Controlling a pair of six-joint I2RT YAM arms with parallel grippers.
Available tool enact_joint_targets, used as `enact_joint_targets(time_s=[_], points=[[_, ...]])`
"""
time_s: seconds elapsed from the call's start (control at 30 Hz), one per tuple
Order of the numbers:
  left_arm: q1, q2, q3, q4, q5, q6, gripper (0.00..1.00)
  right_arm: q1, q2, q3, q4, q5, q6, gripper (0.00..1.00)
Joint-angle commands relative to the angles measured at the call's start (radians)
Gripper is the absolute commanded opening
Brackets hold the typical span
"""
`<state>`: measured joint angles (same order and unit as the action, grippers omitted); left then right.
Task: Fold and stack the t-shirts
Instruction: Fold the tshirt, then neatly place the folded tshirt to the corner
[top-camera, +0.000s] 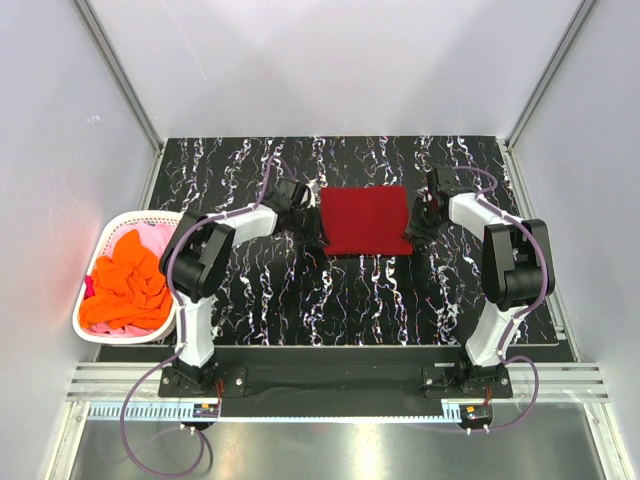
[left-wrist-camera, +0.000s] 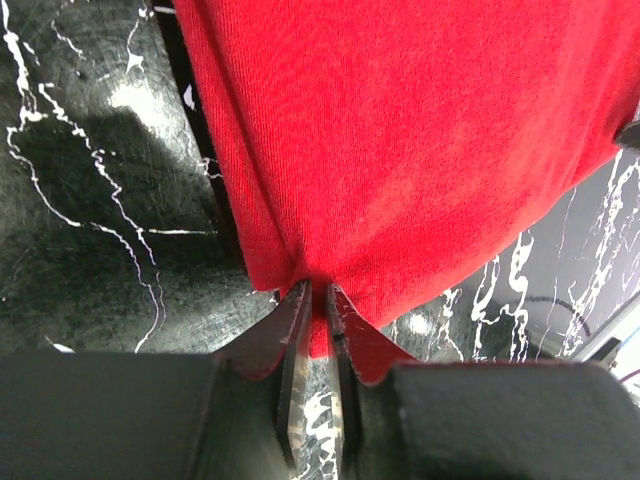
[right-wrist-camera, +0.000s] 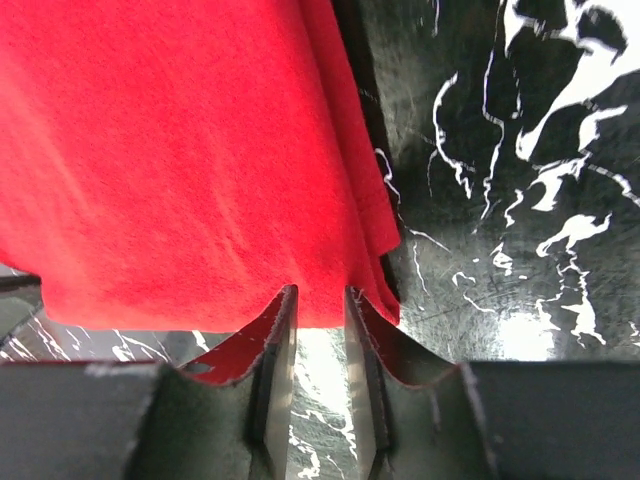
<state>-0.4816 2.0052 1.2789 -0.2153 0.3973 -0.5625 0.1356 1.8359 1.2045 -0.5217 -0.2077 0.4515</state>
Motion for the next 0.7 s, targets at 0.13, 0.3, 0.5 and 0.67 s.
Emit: enact_joint_targets(time_s=[0.13, 0.3, 0.5, 0.67], points=[[0.020, -0.225, 0.059, -0.117, 0.024, -0.010, 0.22, 0.090, -0.070, 0.118, -0.047, 0.082, 0.044, 0.37], [0.063, -0.391, -0.015, -0.174, 0.060, -0.013, 0.23, 0.218, -0.008, 0.211, -0.044, 0.122, 0.090, 0.45], [0.145, -0.618, -0.141, -0.231, 0.075, 0.030, 0.26, 0.360, 0.140, 0.368, -0.055, 0.226, 0.090, 0.51], [0.184, -0.714, -0.203, -0.268, 0.095, 0.068, 0.28, 0.436, 0.204, 0.443, -0.084, 0.254, 0.089, 0.42]])
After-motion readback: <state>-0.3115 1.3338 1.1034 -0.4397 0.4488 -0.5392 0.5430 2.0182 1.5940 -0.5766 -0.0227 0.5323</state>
